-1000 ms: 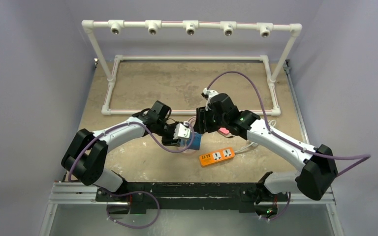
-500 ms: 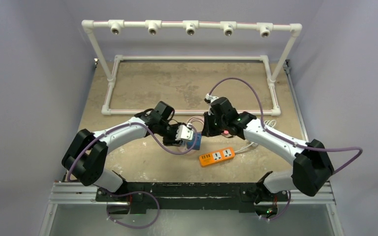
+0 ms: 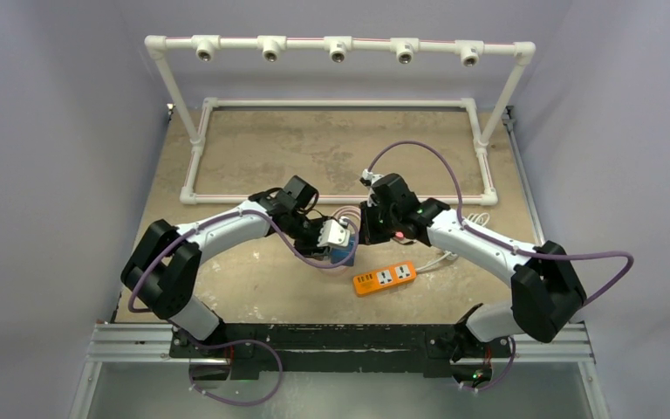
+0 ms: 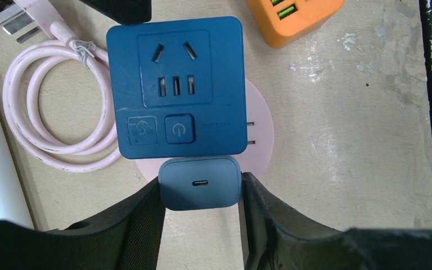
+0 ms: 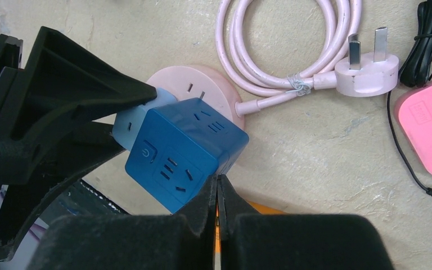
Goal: Insert the plug
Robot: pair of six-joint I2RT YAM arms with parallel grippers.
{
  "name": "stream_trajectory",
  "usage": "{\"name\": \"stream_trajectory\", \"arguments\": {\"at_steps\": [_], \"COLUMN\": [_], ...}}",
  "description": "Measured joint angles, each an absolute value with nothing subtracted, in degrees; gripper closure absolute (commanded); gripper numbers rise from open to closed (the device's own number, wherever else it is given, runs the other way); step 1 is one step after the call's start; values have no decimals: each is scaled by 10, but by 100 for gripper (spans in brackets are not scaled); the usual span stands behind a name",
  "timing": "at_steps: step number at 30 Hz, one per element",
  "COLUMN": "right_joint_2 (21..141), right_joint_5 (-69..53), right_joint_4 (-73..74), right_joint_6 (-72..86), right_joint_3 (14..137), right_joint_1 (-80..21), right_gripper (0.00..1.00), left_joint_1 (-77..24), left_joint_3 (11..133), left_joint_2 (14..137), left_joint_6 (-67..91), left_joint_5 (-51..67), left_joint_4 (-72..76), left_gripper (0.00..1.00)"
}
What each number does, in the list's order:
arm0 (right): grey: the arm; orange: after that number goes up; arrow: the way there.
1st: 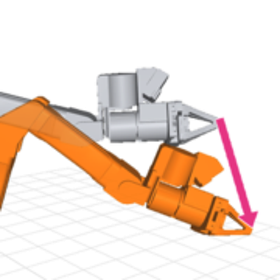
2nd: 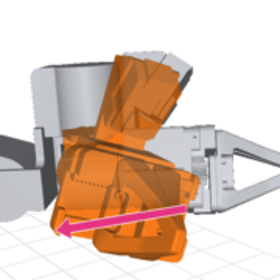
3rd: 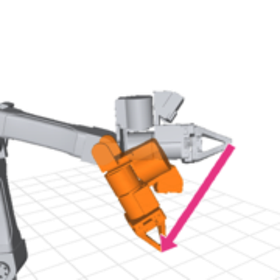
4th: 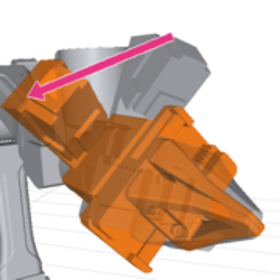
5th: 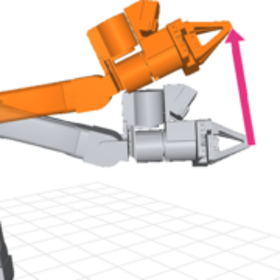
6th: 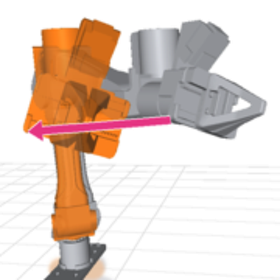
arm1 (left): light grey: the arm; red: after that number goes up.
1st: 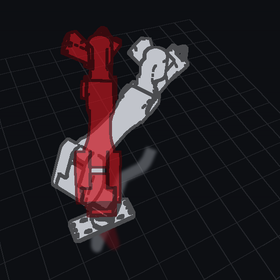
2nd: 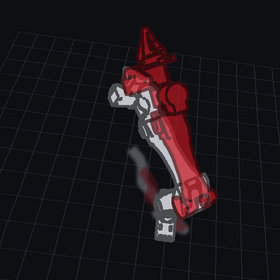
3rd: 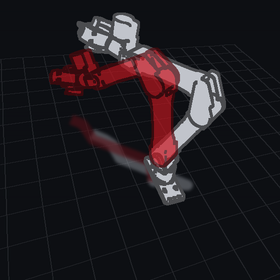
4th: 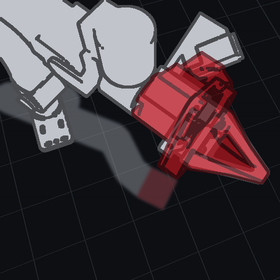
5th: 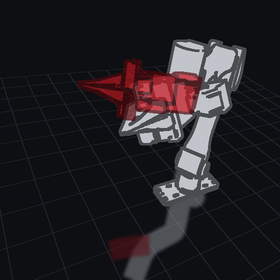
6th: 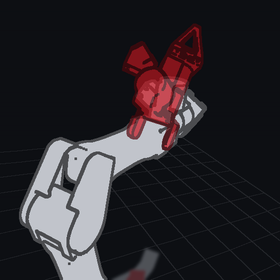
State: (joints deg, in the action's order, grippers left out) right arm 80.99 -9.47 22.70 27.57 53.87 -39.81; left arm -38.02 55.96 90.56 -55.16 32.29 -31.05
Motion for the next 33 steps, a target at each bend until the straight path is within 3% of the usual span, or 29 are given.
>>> {"name": "stream_trajectory", "arguments": {"at_steps": [26,27,32,33], "right_joint_2": [777,777,777,777], "right_joint_5": [-95,-95,-95,-95], "right_joint_4": [228,228,228,228], "right_joint_6": [276,276,277,276], "right_joint_3": [535,535,534,533], "right_joint_1": [-401,-401,-401,-401], "right_gripper": [100,100,100,100], "left_joint_1": [-349,-349,-349,-350], "left_joint_3": [530,530,534,534], "left_joint_2": [931,931,932,931], "left_joint_6": [-541,-541,-536,-536], "left_joint_5": [367,367,364,361], "left_joint_4": [-276,-277,-275,-276], "left_gripper": [52,50,9,6]}}
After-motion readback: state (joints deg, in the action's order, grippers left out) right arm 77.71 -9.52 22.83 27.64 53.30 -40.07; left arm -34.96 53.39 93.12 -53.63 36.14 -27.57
